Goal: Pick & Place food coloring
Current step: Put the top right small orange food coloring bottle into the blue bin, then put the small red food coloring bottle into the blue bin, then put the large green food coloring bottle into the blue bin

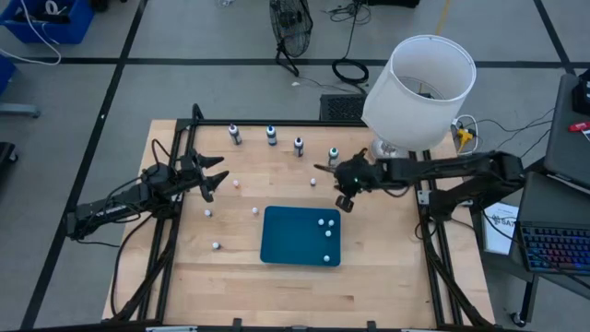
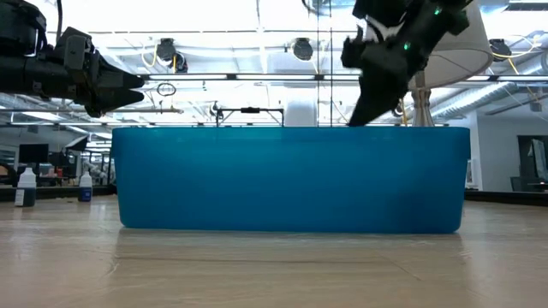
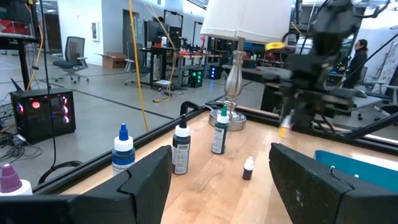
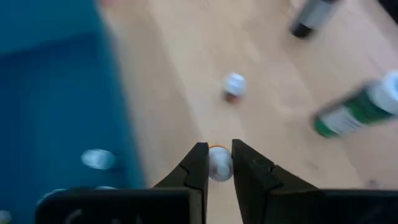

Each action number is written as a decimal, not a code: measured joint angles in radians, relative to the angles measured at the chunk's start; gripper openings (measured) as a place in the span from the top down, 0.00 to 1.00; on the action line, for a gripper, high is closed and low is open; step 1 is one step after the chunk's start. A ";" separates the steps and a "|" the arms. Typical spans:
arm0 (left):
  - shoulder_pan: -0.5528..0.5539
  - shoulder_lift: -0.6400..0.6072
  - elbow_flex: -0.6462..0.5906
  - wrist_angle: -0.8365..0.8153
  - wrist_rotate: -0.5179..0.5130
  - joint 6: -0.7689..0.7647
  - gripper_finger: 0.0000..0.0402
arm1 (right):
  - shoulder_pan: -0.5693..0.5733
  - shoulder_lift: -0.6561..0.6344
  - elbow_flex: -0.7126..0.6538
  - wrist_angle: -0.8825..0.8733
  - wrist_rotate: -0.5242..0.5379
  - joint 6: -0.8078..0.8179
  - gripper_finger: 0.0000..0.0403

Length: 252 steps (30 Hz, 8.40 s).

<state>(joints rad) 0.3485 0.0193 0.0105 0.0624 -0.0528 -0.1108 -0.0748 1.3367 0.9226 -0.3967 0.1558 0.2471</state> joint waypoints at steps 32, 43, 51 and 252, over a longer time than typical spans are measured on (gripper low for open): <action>0.000 0.000 0.000 0.000 0.000 0.000 0.33 | 0.480 0.529 0.378 -0.091 0.051 0.130 0.90; 0.000 0.000 0.000 0.000 0.000 0.001 0.33 | 0.474 0.529 0.378 -0.109 -0.002 0.164 0.83; 0.000 0.000 0.000 0.000 0.000 0.000 0.33 | 0.474 0.522 0.378 -0.108 -0.002 0.187 0.62; 0.000 0.000 0.000 -0.007 0.000 0.001 0.33 | 0.213 0.543 0.482 -0.223 0.049 -0.183 0.69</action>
<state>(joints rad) 0.3482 0.0196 0.0109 0.0556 -0.0528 -0.1103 0.1380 1.8801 1.4044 -0.6197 0.2050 0.0639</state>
